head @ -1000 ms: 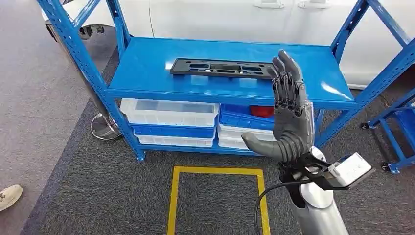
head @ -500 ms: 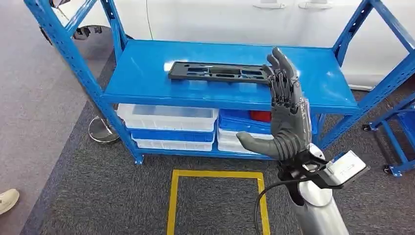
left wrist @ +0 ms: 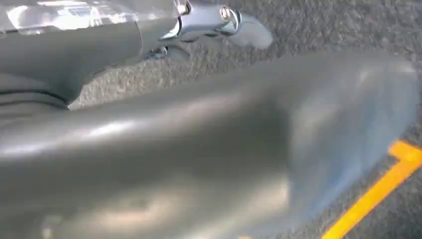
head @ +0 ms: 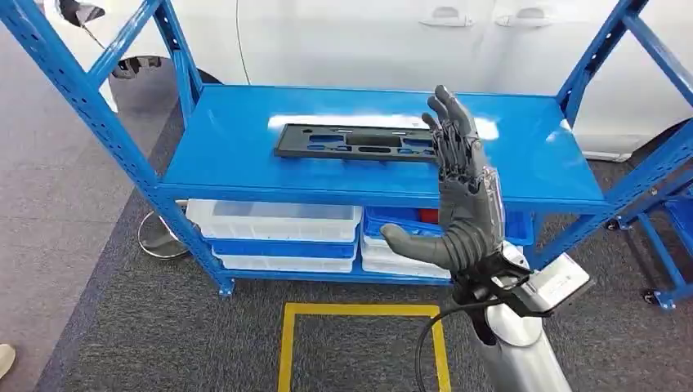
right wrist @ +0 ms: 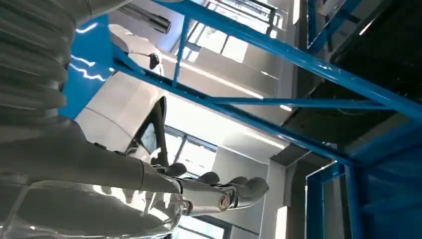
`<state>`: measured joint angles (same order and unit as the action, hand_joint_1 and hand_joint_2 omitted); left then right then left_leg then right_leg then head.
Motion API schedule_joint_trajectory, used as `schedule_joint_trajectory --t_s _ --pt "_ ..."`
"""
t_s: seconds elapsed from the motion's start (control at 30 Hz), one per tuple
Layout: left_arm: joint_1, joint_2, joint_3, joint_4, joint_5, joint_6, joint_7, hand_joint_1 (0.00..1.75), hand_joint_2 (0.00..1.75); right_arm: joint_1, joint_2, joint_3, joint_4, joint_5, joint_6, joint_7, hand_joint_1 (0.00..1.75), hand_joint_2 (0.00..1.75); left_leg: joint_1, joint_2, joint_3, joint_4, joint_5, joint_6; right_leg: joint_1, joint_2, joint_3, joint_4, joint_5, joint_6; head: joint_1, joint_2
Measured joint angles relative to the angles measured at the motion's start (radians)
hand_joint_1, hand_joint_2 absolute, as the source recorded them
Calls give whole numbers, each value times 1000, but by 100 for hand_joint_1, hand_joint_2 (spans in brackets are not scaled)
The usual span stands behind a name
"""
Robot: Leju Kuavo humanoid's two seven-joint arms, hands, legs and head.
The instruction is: Take the parts from the cabinet and place them on the table.
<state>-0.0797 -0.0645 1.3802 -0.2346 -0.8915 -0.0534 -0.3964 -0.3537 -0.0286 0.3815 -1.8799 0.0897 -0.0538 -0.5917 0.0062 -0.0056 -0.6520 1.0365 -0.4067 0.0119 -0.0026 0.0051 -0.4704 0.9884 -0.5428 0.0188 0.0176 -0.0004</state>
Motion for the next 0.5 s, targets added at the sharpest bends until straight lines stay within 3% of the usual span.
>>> schedule_joint_trajectory --t_s 0.07,0.1,0.17,0.2,0.23,0.27,0.3,0.33,0.37,0.4,0.5 --pt "-3 -2 0 0 0 1 -1 0 0 -1 1 0 -5 2 0 -1 0 175 6 0 14 -7 -6 13 -3 -1 -4 28 -22 12 4 0" --pt "-4 -2 0 0 0 1 -1 0 0 -2 1 1 -7 3 0 -1 0 175 6 0 19 -8 -11 19 -4 -1 -41 94 -49 16 6 0" --pt "-5 -1 0 0 0 1 -1 0 0 4 1 1 -7 3 0 0 0 175 4 -1 28 -8 -23 22 -5 -1 -154 276 -112 22 6 0" --pt "-5 -1 0 0 0 1 -1 0 0 8 1 1 -7 3 0 0 0 175 3 -2 34 -8 -29 22 -5 -2 -201 338 -117 22 6 0" --pt "-4 -1 0 0 -1 1 -1 0 0 9 1 1 -7 3 1 0 0 175 2 -3 42 -8 -35 22 -5 -1 -224 347 -96 20 5 0" --pt "-4 -1 0 0 -1 1 -1 0 0 9 1 2 -7 2 3 2 0 175 0 -4 53 -8 -42 22 -3 -1 -222 307 -46 15 6 0" --pt "-3 -1 0 0 -1 1 -1 0 0 9 1 2 -7 -2 6 3 0 175 -3 -5 64 -9 -48 22 0 -1 -201 233 15 6 5 0" --pt "-4 -2 0 0 -1 1 -1 0 0 9 1 2 -7 -12 15 9 0 175 -7 -6 77 -10 -55 22 4 -1 -167 129 84 -8 6 0" --pt "-4 -5 0 0 -1 1 0 0 0 9 1 2 -7 -23 26 23 0 175 -6 -6 83 -12 -61 22 12 -1 -143 49 122 -25 5 0" --pt "-4 -11 1 3 0 2 1 0 0 10 2 1 -4 -41 38 47 0 175 -10 -6 86 -13 -64 17 18 -4 -134 45 107 -37 -3 0" --pt "-6 -10 1 3 3 7 2 0 0 4 8 -7 29 -149 108 175 0 175 0 -4 86 -26 -64 0 24 0 -131 19 108 -41 -2 0"
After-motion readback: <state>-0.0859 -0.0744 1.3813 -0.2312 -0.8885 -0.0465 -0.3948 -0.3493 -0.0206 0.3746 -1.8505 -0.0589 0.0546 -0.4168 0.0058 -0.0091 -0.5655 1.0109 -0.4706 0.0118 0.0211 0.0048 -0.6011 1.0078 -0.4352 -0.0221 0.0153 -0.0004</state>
